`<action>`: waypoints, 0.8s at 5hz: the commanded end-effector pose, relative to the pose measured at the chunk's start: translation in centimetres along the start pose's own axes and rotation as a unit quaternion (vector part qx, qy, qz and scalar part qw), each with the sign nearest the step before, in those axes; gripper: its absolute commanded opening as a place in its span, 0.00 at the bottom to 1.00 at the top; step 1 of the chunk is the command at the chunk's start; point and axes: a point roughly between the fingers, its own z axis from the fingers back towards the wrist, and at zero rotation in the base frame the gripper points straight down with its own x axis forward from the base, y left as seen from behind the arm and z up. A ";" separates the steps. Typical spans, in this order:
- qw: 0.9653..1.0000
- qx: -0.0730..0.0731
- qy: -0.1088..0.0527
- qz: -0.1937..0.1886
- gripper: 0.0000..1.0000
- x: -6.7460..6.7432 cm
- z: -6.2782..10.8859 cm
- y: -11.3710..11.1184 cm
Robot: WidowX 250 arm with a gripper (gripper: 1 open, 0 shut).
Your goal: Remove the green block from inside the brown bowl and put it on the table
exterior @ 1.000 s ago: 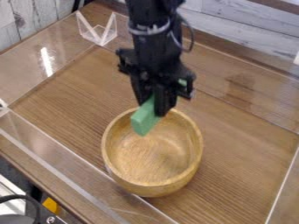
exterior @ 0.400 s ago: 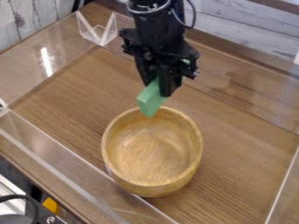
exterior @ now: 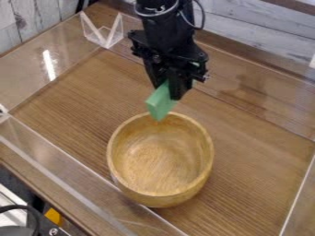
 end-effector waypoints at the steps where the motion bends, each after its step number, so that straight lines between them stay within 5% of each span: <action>1: 1.000 0.002 -0.024 -0.001 0.00 0.9 0.5 0.5; 4: 1.000 -0.005 -0.027 -0.004 0.00 0.7 -0.5 0.8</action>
